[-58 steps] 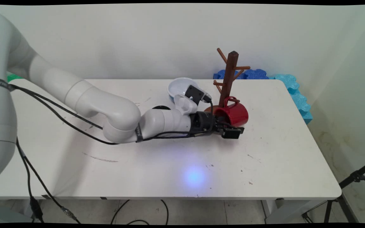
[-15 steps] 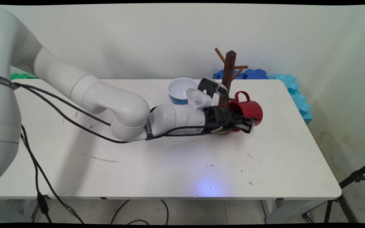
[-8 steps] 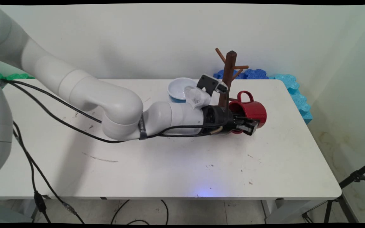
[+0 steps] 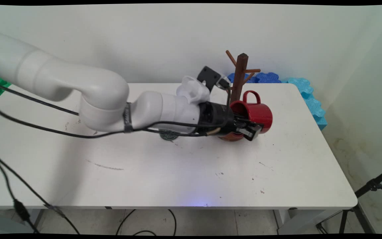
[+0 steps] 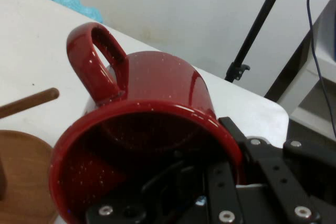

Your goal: Place the picked object on the table

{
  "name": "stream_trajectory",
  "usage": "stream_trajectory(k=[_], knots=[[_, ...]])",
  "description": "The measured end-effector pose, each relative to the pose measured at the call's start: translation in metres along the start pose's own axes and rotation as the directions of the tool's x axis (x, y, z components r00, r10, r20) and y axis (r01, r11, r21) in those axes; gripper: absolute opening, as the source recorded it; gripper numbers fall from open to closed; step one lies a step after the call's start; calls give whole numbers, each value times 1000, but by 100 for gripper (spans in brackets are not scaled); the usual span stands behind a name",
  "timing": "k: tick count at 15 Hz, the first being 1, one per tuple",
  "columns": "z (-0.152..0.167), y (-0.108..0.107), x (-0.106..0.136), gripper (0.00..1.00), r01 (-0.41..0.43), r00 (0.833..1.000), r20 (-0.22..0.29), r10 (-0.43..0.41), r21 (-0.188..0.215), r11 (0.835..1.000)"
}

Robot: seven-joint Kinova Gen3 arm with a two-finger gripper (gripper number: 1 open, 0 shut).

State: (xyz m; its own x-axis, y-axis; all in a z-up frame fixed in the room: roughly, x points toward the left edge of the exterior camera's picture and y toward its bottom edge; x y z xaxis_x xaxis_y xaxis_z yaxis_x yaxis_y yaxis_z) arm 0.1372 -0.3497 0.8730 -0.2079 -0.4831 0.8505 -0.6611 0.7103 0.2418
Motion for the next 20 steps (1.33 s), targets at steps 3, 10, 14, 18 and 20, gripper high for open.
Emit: stream_trajectory(k=[3,10,14,18,20], knots=[[-16,-3,11,0,-42,999,25,42,-1,999],[-45,-9,28,0,-120,990,72,121,-21,993],[-55,-9,33,0,-152,984,93,155,-42,987],[-66,-8,37,0,-188,974,114,196,-75,979],[-71,-7,38,0,-205,968,129,216,-89,975]])
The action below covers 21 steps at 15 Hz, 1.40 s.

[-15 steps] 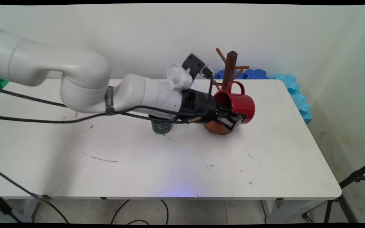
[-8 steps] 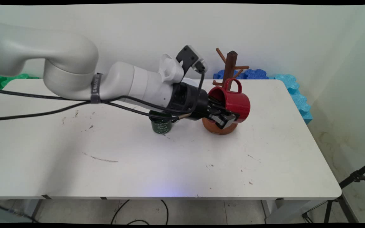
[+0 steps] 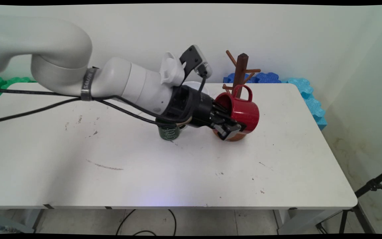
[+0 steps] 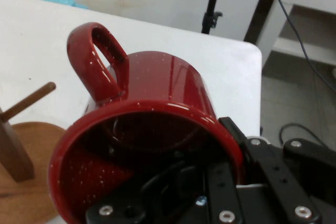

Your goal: Place the picked object on the table

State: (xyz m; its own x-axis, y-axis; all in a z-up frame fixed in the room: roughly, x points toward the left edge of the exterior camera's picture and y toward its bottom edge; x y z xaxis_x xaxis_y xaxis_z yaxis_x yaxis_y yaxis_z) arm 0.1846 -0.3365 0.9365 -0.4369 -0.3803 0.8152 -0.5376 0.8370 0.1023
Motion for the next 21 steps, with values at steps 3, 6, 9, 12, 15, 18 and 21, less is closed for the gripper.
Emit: stream_trajectory(k=[3,6,9,12,15,18,21], knots=[[-11,0,3,0,-37,998,47,37,-9,999],[-21,-1,7,0,-74,991,109,75,-13,997],[-33,-2,12,0,-114,976,187,115,-18,993],[-41,-3,14,0,-163,950,267,164,-27,986],[-49,-4,15,0,-222,910,352,220,-35,974],[-57,-7,15,0,-284,857,437,274,-45,958],[-63,-8,14,0,-329,806,503,311,-56,943]])
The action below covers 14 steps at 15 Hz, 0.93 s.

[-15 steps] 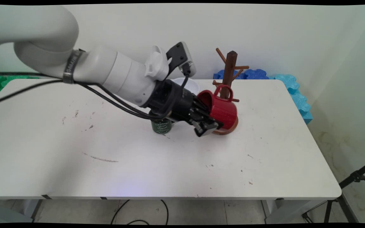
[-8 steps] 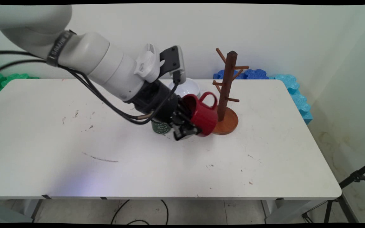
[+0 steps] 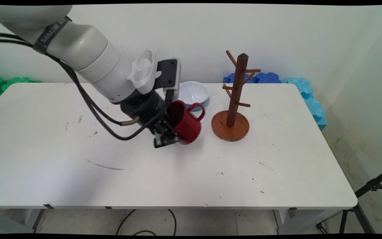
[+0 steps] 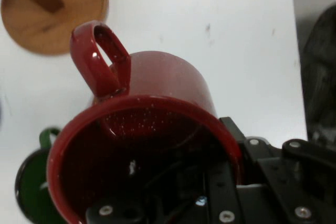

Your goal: Place the picked object on the table

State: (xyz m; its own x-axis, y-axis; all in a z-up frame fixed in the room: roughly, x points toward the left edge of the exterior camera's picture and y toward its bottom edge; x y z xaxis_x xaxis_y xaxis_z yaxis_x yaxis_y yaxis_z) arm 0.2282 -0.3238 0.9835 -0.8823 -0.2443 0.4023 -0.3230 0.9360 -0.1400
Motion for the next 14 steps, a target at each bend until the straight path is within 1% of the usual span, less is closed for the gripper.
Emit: stream_trajectory(k=[2,6,9,14], knots=[[-2,1,-2,0,-34,998,54,34,5,999],[-2,3,-5,0,-81,985,153,80,4,997],[0,4,-7,0,-89,974,211,87,-3,996],[12,7,-13,0,-69,953,293,72,-21,997]])
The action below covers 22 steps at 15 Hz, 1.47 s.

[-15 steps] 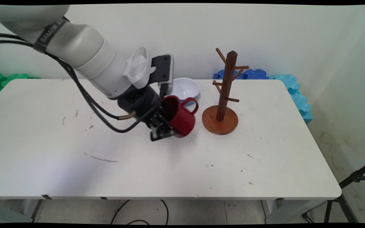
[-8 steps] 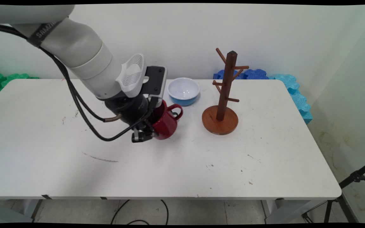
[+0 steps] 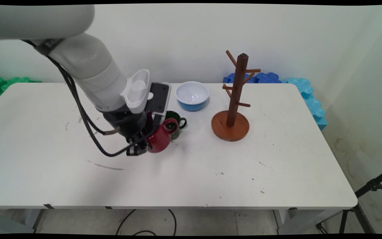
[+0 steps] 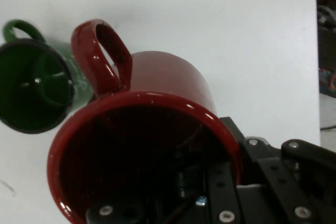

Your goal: Place the picked object on the table

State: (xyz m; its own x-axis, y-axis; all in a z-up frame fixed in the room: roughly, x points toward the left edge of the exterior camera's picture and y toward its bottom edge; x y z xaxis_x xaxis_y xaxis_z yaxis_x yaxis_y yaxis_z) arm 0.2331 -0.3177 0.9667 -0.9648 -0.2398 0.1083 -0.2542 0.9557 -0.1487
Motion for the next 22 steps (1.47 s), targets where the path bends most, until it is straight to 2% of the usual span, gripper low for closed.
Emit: stream_trajectory(k=[5,10,22], knots=[[19,-1,7,0,15,999,42,-13,-30,999],[46,-11,14,0,24,998,64,-20,-52,998],[94,-25,28,0,18,999,46,-14,-101,995]])
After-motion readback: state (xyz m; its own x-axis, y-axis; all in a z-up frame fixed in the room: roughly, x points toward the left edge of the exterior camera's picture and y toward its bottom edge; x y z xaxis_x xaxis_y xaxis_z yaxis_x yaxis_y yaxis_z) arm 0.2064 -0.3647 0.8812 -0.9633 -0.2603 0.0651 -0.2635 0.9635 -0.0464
